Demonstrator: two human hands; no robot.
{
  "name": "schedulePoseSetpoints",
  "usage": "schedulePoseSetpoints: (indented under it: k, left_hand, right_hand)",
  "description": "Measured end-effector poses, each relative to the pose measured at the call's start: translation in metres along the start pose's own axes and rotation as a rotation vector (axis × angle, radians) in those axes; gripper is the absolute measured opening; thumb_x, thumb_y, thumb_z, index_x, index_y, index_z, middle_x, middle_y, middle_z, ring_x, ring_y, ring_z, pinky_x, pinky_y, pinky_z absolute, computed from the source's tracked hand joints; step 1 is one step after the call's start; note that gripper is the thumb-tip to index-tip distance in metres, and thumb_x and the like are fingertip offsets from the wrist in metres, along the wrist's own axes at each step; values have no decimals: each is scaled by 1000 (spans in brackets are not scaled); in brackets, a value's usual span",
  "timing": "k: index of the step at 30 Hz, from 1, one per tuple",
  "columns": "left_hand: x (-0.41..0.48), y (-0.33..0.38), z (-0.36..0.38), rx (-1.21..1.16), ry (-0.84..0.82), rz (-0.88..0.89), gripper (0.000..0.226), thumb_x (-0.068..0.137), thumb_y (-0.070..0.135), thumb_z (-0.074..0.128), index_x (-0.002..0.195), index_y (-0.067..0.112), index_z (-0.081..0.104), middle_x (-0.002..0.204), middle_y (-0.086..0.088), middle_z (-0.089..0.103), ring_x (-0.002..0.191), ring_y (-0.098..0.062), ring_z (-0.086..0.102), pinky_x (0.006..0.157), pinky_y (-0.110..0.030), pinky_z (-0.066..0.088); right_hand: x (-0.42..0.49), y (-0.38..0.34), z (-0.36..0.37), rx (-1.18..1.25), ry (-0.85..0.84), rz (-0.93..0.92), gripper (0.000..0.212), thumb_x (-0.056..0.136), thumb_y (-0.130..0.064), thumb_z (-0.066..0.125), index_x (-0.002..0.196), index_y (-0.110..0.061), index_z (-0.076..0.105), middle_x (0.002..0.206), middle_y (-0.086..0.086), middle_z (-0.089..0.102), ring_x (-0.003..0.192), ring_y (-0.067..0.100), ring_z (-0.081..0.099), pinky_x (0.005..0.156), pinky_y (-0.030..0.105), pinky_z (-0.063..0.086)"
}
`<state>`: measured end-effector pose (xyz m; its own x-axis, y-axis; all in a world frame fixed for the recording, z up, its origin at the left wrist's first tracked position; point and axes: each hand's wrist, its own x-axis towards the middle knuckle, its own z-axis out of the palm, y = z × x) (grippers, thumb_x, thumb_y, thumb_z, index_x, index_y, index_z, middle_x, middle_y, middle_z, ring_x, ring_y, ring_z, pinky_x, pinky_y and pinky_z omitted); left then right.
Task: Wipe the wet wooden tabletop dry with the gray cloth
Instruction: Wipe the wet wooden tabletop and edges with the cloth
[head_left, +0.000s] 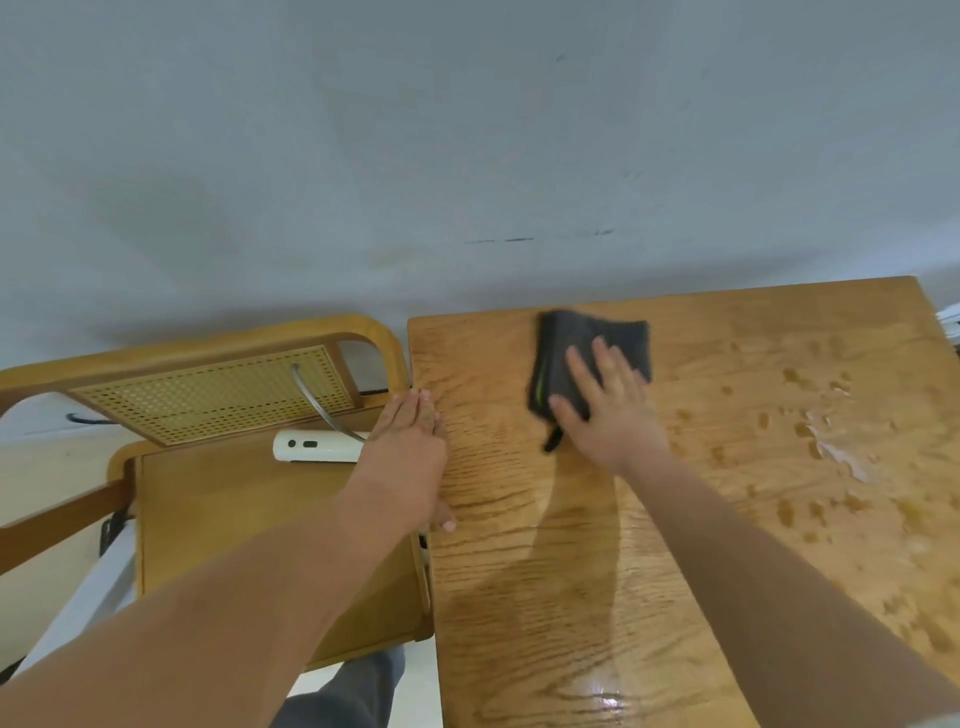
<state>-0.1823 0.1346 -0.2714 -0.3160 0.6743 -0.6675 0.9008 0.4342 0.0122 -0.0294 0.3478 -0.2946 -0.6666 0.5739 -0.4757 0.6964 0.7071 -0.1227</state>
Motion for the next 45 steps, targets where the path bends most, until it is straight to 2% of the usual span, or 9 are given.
schedulePoseSetpoints:
  k: [5,13,17,20,25,29,36,41,45]
  left_hand:
    - [-2,-1,2,-2,6,3,134,70,78,72,162,5,7,169,-18,-11,157,-31,-13,127,-43,-9]
    - [3,6,-12,28,-60,-13,146,59,76,81,159,-3,11,167,-27,-4,156,-39,-3,127,-49,-3]
    - [5,5,-13,9,-63,-30,145,57,69,87,158,-4,14,167,-28,-1,156,-41,-1,127,-50,-3]
    - [1,4,-12,20,-36,-17,142,59,71,85,159,-1,16,168,-25,0,157,-39,-1,126,-48,-5]
    - [-4,5,-6,-6,-13,-26,139,60,73,83,160,2,18,169,-24,-3,157,-38,-5,125,-46,-8]
    - [-13,9,2,-8,0,-43,141,68,71,80,160,-1,2,168,-24,-11,156,-37,-10,126,-46,-9]
    - [-15,24,-5,52,129,171,114,82,59,72,162,8,9,170,-18,-11,156,-33,-12,127,-50,-4]
    - [9,48,-26,31,100,123,122,78,59,76,163,13,1,168,-22,-16,156,-36,-12,127,-50,-3]
    - [27,56,-32,-12,-22,76,136,71,58,85,163,13,-5,166,-24,-20,156,-40,-11,128,-49,10]
  right_hand:
    - [22,-22,8,56,56,190,71,102,-61,12,161,-29,-11,169,5,-20,155,25,-19,126,48,-6]
    - [-124,-48,81,-46,19,-174,67,107,-56,19,162,-28,-7,169,4,-17,155,23,-20,125,48,-3]
    - [-97,0,58,-154,-47,-348,68,102,-67,8,160,-37,-11,168,-4,-22,154,18,-23,125,49,2]
    - [-42,7,30,-122,-51,-120,72,95,-72,-1,156,-40,-20,164,-3,-33,150,17,-32,126,47,-8]
    - [-2,-31,20,38,14,200,71,102,-63,10,160,-30,-15,167,4,-26,154,24,-23,125,48,-10]
    - [-56,-49,52,55,97,102,69,104,-59,14,162,-28,-9,169,6,-19,155,25,-19,126,46,-8]
    - [-185,-38,108,9,54,-88,67,105,-57,23,162,-32,-1,171,1,-10,156,21,-16,125,47,2]
    - [-185,-3,92,40,-12,-116,68,99,-66,35,160,-44,14,169,-13,-8,156,11,-10,128,39,9]
    - [-149,17,59,96,-41,-26,71,98,-65,42,159,-46,11,167,-17,-17,154,9,-15,127,34,2]
